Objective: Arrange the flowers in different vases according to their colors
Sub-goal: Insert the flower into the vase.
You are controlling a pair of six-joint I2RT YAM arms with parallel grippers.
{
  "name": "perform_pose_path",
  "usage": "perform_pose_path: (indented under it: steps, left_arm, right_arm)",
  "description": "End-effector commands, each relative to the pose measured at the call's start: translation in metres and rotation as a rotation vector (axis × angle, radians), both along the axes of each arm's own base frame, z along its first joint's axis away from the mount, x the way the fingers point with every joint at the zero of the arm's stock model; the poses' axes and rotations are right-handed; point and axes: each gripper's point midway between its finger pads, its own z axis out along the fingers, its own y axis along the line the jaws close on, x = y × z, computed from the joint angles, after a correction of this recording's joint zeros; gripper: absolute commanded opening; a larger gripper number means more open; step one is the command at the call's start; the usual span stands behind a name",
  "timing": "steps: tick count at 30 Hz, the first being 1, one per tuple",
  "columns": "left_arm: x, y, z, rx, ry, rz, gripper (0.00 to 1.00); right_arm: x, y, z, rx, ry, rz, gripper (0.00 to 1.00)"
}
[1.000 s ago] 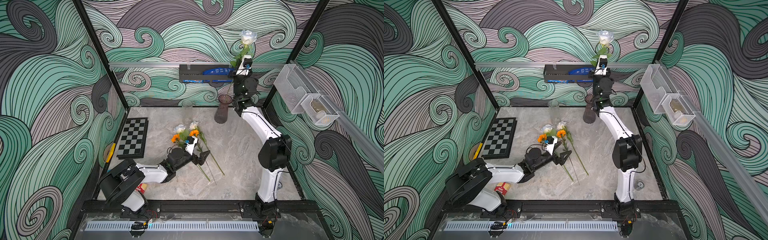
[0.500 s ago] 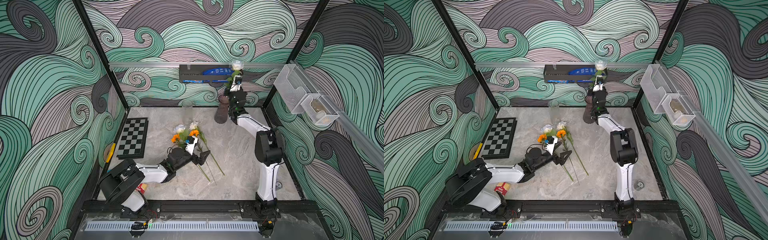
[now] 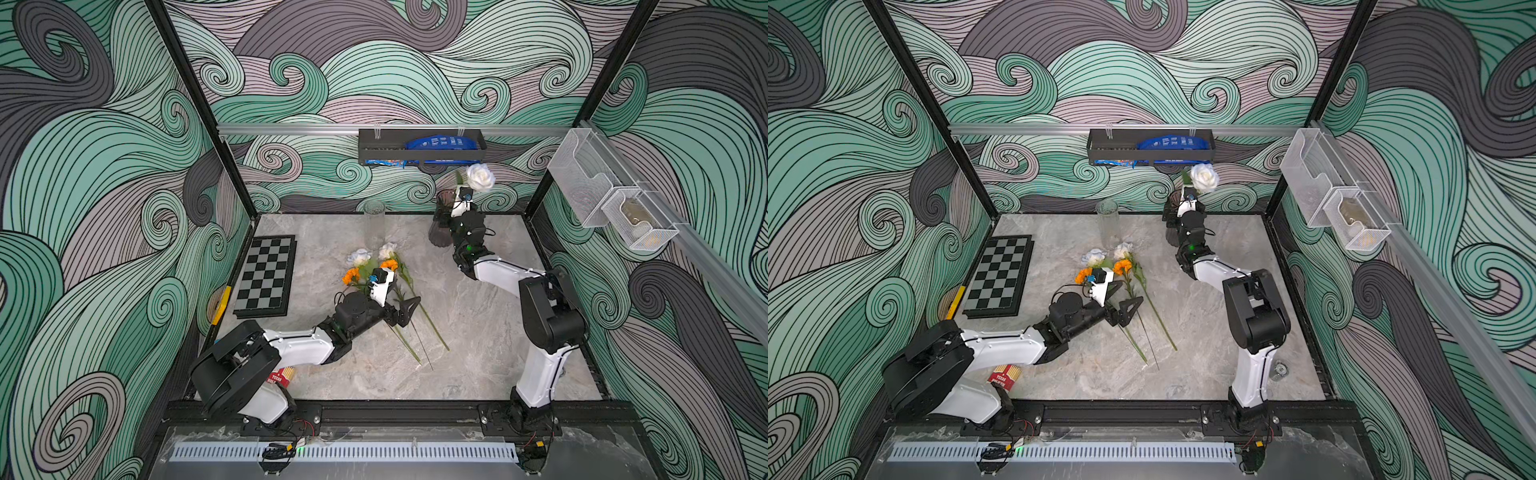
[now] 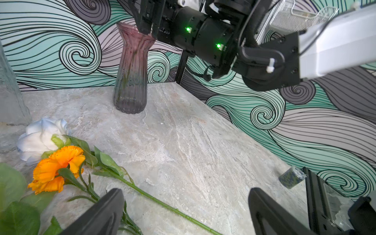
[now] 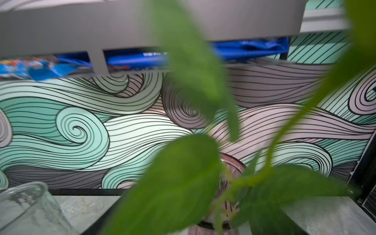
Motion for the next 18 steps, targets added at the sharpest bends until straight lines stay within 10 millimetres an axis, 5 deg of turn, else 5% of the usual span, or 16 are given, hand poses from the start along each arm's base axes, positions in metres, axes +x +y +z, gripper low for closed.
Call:
perform_pose_path:
  steps: [1, 5, 11, 18]
  left_arm:
    - [-0.001, 0.003, 0.022, -0.050, -0.001, 0.021, 0.99]
    - [-0.002, 0.004, 0.027, -0.058, -0.001, 0.024, 0.99]
    - [0.001, 0.014, 0.029, -0.067, 0.037, 0.085, 0.99]
    - [0.010, 0.072, 0.009, -0.054, 0.161, 0.383, 0.99]
  right_arm:
    - [-0.012, -0.004, 0.027, 0.045, -0.053, -0.002, 0.85]
    - [-0.019, 0.002, 0.024, 0.046, 0.020, 0.014, 0.91]
    - [-0.047, 0.011, -0.017, 0.061, 0.281, 0.056, 0.97]
    - [-0.106, 0.033, -0.032, -0.004, 0.402, 0.162, 1.00]
